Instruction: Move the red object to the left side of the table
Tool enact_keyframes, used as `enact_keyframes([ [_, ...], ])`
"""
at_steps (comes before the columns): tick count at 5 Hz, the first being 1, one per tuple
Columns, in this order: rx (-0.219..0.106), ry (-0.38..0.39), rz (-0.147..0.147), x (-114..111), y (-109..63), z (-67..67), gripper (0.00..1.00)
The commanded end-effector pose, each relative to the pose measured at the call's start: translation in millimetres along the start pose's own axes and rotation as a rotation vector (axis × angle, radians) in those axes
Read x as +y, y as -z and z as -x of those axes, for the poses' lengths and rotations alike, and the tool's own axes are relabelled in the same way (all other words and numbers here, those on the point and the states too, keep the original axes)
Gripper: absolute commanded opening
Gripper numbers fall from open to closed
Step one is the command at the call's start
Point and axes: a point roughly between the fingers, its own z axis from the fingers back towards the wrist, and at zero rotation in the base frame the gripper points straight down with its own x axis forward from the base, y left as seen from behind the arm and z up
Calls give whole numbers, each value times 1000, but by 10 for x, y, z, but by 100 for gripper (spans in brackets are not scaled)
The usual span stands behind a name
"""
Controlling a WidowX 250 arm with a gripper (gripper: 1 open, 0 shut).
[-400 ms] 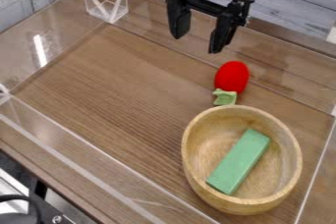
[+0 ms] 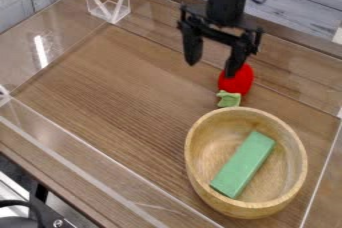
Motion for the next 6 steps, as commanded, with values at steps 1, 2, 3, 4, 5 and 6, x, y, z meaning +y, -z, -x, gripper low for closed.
enact_keyframes([
  [1,-89,-7,15,-172,-115,-133,100],
  [2,-101,-9,25,-278,-33,-181,100],
  [3,-113,-31,31,-219,65,-265,100],
  [4,-124,-55,39,-142,136,-338,100],
  [5,-134,-21,45,-65,159,-407,100],
  [6,-136,9,48,8,184,-469,100],
])
